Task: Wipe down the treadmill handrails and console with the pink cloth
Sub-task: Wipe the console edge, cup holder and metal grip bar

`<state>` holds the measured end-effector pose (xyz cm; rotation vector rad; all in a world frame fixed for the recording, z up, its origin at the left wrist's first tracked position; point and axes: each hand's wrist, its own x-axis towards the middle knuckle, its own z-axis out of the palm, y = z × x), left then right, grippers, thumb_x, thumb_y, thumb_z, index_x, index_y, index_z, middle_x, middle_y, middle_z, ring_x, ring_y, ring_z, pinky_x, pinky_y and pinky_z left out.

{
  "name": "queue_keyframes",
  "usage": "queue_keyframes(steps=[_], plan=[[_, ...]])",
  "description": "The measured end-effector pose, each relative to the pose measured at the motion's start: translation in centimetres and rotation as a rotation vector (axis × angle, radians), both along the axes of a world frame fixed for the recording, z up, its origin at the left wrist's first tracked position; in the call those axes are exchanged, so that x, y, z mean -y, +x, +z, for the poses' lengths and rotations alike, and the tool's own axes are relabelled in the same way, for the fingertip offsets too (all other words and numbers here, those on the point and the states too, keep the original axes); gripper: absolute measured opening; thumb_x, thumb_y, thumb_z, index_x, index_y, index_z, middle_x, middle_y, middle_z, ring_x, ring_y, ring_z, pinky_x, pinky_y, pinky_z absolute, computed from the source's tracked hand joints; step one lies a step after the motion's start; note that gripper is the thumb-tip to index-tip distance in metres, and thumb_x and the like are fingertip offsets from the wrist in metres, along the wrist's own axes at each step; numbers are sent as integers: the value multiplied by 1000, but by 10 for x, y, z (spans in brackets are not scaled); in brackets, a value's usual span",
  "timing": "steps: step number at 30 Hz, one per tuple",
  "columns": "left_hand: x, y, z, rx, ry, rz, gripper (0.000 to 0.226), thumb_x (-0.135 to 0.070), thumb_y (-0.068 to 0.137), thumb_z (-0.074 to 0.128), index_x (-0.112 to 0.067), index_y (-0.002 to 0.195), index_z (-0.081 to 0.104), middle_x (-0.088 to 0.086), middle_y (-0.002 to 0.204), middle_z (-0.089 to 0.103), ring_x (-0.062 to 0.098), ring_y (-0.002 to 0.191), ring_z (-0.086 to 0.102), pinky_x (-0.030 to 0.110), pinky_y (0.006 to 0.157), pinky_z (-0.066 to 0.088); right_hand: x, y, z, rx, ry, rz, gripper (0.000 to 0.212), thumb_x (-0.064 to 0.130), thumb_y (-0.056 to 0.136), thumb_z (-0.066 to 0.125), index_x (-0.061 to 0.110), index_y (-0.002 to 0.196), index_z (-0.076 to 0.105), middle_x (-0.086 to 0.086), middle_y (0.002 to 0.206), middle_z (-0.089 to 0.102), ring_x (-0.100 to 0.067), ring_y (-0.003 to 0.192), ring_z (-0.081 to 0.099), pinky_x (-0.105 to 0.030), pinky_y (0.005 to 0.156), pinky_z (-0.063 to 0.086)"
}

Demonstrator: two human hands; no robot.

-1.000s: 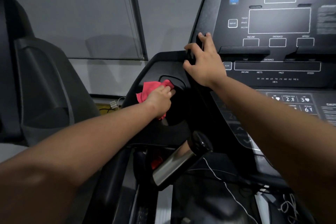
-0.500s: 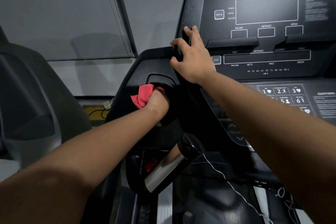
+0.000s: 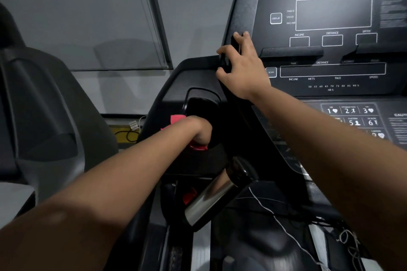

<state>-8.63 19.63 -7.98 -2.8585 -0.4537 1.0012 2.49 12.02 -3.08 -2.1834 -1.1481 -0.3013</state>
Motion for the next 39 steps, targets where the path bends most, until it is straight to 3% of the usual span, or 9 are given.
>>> queue_keyframes(steps=[4, 15, 18, 21, 24, 27, 31, 34, 39], plan=[[-7, -6, -2, 150, -269, 219, 18, -10, 89, 51, -4, 98, 65, 9, 83, 62, 16, 60, 54, 23, 49, 41, -1, -1, 0, 5, -3, -12, 42, 32, 85, 55, 24, 126, 51, -7, 157, 16, -21, 147, 1, -37, 111, 26], [11, -11, -39, 863, -750, 933, 21, -7, 84, 55, 1, 97, 69, 16, 89, 69, 28, 83, 64, 27, 67, 47, -2, -4, 2, 26, -18, -20, 43, 32, 85, 55, 22, 127, 50, -11, 156, 17, -24, 147, 1, -38, 116, 19], [23, -7, -38, 1019, -938, 1148, 14, -7, 86, 54, 3, 84, 64, 18, 74, 61, 27, 67, 60, 27, 60, 42, -2, -5, 2, 30, -15, -20, 43, 32, 85, 55, 22, 126, 51, -12, 156, 19, -24, 147, 2, -37, 115, 19], [31, -3, -37, 1124, -1301, 1254, 15, 8, 82, 56, -5, 75, 58, 13, 72, 58, 24, 66, 60, 30, 68, 52, -3, -4, 1, 34, -19, -19, 43, 32, 85, 55, 21, 126, 51, -12, 156, 19, -24, 147, 2, -36, 116, 18], [40, 1, -37, 1273, -1437, 1225, 22, 17, 70, 50, -5, 73, 54, 13, 74, 60, 24, 74, 66, 36, 79, 54, -3, -4, 1, 36, -14, -21, 42, 32, 85, 55, 21, 126, 51, -13, 156, 19, -25, 147, 2, -37, 115, 18], [42, 9, -34, 1412, -1416, 1291, 37, 26, 72, 33, -9, 63, 40, 7, 60, 53, 13, 55, 62, 26, 60, 50, -3, -3, 0, 45, -7, -12, 43, 31, 85, 55, 20, 126, 51, -13, 155, 20, -26, 147, 3, -38, 116, 20], [34, 23, -41, 1500, -1042, 1386, 31, 0, 70, 59, -24, 89, 52, 7, 99, 63, 22, 87, 64, 34, 81, 56, -3, 0, -2, 42, 19, 7, 42, 31, 84, 56, 20, 125, 53, -13, 155, 21, -26, 147, 5, -39, 113, 26], [26, 24, -42, 1515, -894, 1373, 25, -1, 74, 63, -17, 90, 54, 3, 93, 65, 18, 83, 61, 29, 84, 52, -3, 1, -2, 33, 16, 9, 42, 31, 84, 56, 21, 125, 53, -12, 155, 20, -24, 147, 3, -38, 113, 25], [13, 20, -49, 1324, -821, 1271, 14, 1, 86, 58, -12, 90, 59, -4, 75, 60, 14, 74, 58, 2, 56, 37, -4, 1, -2, 36, 9, -3, 42, 32, 84, 55, 22, 125, 52, -12, 155, 19, -25, 147, 3, -38, 113, 24]])
